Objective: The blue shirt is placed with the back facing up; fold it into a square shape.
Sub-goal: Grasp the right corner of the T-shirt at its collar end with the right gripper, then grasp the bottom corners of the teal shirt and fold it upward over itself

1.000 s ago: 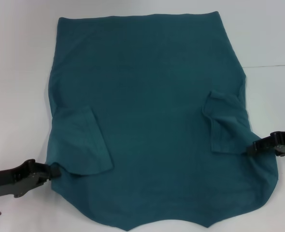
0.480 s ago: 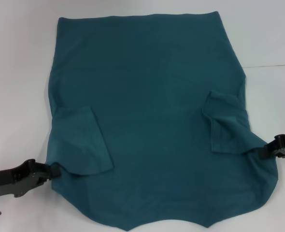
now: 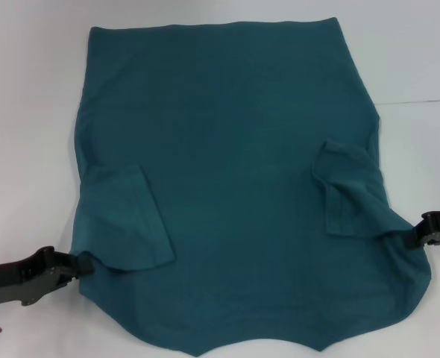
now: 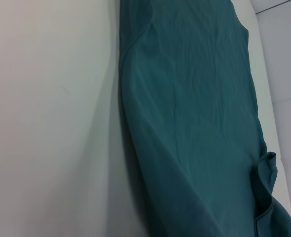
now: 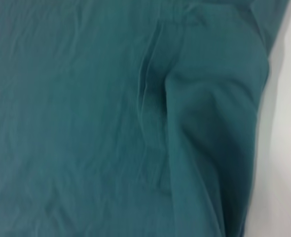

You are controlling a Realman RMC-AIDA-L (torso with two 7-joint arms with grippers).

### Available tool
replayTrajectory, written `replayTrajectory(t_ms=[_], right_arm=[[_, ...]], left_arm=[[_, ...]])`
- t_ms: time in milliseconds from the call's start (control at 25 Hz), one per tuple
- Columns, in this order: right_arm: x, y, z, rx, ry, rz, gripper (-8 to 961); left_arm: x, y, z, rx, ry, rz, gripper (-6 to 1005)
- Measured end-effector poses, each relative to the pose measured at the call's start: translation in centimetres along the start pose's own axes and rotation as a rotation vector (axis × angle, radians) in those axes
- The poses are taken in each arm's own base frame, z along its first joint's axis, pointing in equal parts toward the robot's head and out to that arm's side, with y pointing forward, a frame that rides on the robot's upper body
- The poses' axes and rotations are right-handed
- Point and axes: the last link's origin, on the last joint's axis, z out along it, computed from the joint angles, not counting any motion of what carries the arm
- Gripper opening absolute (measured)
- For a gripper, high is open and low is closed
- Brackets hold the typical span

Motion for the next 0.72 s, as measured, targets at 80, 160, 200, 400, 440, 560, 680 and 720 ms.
replayTrajectory(t_ms=[80, 160, 200, 400, 440, 560, 680, 720], right_arm=[[0.0, 0.1, -0.2, 0.004, 0.006, -0.008, 1], [0.2, -0.1, -0.7, 0.019, 0.023, -0.006, 1], [0.3, -0.3, -1.0, 0.029, 0.034, -0.001, 1], [1.2, -1.3, -3.2, 0.126, 0.089, 0.027, 2], [1.4, -1.5, -3.5, 0.140, 0.099, 0.031, 2], [1.9, -1.7, -3.8, 0.160, 0.127, 0.040, 2], [2.5, -1.8, -3.9, 0.167, 0.164, 0.044, 2], [2.7, -1.8, -3.9, 0.169, 0.177, 0.045, 1]], left_arm=[[0.0, 0.1, -0.1, -0.002, -0.003, 0.004, 19], [0.1, 0.2, -0.2, -0.004, -0.010, 0.009, 19], [0.0, 0.2, -0.3, -0.006, -0.016, 0.012, 19], [-0.1, 0.0, -1.3, 0.027, -0.051, 0.031, 19], [-0.1, 0.0, -1.4, 0.032, -0.058, 0.034, 19], [-0.3, 0.0, -1.9, 0.045, -0.090, 0.046, 19], [-0.7, -0.1, -2.2, 0.062, -0.132, 0.056, 20], [-0.9, -0.1, -2.3, 0.068, -0.143, 0.059, 20]])
